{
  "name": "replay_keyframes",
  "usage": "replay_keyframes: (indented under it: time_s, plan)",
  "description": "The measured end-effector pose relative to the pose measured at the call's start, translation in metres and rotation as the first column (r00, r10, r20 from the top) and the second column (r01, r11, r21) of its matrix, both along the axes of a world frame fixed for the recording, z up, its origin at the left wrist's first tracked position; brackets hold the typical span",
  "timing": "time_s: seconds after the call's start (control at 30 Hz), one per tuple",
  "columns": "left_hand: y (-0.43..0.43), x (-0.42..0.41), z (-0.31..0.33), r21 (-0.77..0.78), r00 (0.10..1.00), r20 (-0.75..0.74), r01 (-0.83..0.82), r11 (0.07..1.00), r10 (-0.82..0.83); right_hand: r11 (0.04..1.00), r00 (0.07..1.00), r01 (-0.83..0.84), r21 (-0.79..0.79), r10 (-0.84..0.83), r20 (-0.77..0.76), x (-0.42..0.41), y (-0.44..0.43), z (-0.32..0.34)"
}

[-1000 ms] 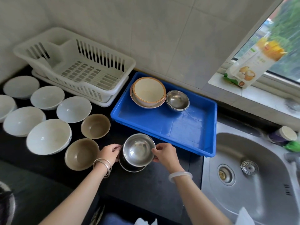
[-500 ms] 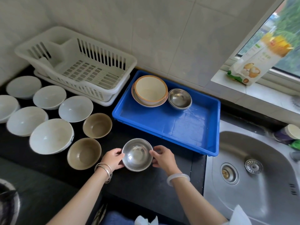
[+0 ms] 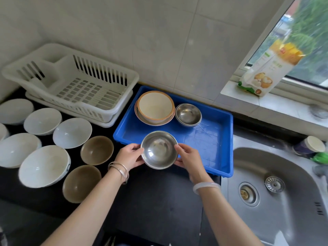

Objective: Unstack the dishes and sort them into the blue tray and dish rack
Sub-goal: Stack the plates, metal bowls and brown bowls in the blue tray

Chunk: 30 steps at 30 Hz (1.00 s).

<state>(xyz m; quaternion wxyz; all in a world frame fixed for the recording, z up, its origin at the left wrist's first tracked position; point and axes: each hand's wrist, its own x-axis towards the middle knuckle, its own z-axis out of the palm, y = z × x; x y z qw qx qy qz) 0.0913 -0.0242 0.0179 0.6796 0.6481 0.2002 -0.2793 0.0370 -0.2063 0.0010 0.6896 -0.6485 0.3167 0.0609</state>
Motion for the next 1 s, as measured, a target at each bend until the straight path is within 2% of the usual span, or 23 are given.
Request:
replay_keyframes:
  time_s: [0.33, 0.47, 0.67, 0.83, 1.0]
  plan:
    - [-0.110, 0.062, 0.001, -0.096, 0.997, 0.072, 0.015, 0.995, -0.008, 0.982, 0.984, 0.168, -0.090, -0.163, 0.068, 0.051, -0.089, 0.011]
    - [-0.147, 0.090, -0.009, -0.080, 0.995, 0.095, -0.005, 0.997, 0.012, 0.972, 0.978, 0.206, -0.113, -0.199, 0.065, 0.080, -0.118, 0.004]
    - [-0.183, 0.122, -0.026, 0.204, 0.968, 0.224, 0.064, 0.977, -0.110, 0.963, 0.982, 0.189, -0.192, -0.187, 0.030, 0.118, -0.146, -0.016]
    - [-0.198, 0.131, -0.033, 0.502, 0.906, 0.293, 0.127, 0.855, -0.306, 0.941, 0.988, 0.151, -0.302, -0.155, 0.012, 0.140, -0.155, -0.028]
    - [-0.205, 0.131, -0.037, 0.629, 0.863, 0.286, 0.160, 0.761, -0.417, 0.900, 0.993, 0.102, -0.424, -0.116, -0.006, 0.141, -0.153, -0.036]
